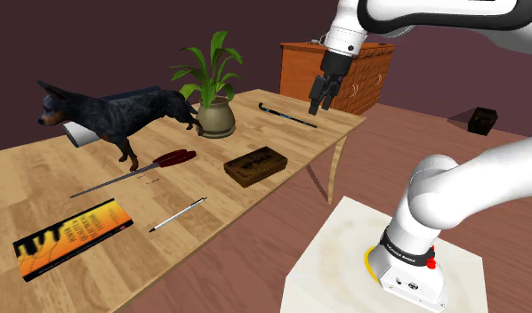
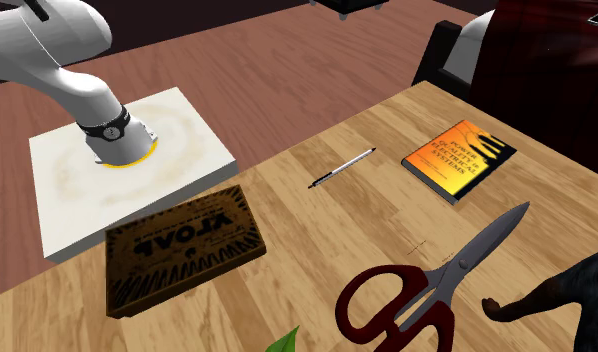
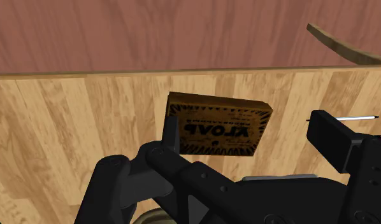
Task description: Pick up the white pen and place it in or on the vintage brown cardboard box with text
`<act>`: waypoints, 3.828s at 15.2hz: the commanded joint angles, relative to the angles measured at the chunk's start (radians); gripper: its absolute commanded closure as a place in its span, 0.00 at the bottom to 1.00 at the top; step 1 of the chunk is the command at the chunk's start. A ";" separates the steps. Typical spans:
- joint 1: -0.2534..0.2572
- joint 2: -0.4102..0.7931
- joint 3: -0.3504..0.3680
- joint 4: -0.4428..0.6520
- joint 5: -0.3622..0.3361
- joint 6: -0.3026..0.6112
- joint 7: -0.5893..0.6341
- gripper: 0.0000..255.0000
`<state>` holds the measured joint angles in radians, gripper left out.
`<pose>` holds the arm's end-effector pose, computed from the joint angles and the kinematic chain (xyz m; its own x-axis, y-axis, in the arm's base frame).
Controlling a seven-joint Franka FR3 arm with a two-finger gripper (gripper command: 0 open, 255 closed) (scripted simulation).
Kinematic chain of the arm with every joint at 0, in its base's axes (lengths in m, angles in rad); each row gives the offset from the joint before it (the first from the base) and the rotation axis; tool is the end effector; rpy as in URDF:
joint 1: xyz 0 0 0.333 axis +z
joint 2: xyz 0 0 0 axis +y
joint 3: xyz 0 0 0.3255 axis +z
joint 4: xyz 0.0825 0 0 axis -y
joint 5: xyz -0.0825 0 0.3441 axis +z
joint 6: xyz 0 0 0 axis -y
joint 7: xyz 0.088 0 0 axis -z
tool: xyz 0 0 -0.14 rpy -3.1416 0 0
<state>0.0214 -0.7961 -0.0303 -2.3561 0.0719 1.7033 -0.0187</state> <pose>0.2754 0.0038 0.5803 0.9896 0.0063 0.1437 0.0195 -0.9957 -0.0907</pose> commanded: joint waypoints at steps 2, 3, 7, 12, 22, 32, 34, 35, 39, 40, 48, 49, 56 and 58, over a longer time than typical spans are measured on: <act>0.014 0.041 -0.006 0.013 0.003 0.020 -0.029 0.00; 0.027 0.082 -0.012 0.028 0.006 0.039 -0.059 0.00; 0.082 0.246 -0.033 0.099 0.023 0.101 -0.176 0.00; 0.143 0.448 -0.044 0.212 0.054 0.147 -0.321 0.00; 0.230 0.825 -0.009 0.497 0.113 0.152 -0.582 0.00; 0.300 1.167 0.079 0.835 0.109 0.079 -0.775 0.00; 0.317 1.233 0.098 0.908 0.100 0.058 -0.807 0.00; 0.327 1.266 0.107 0.945 0.095 0.046 -0.823 0.00; 0.370 1.398 0.144 1.100 0.069 -0.006 -0.884 0.00; 0.382 1.431 0.153 1.141 0.061 -0.021 -0.898 0.00; 0.435 1.543 0.183 1.224 0.034 -0.019 -0.957 0.00; 0.436 1.540 0.183 1.207 0.035 -0.005 -0.958 0.00; 0.437 1.536 0.184 1.166 0.036 0.032 -0.960 0.00; 0.437 1.536 0.184 1.166 0.036 0.032 -0.960 0.00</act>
<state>0.4586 0.7398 0.1535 -1.1898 0.1076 1.7354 -0.9785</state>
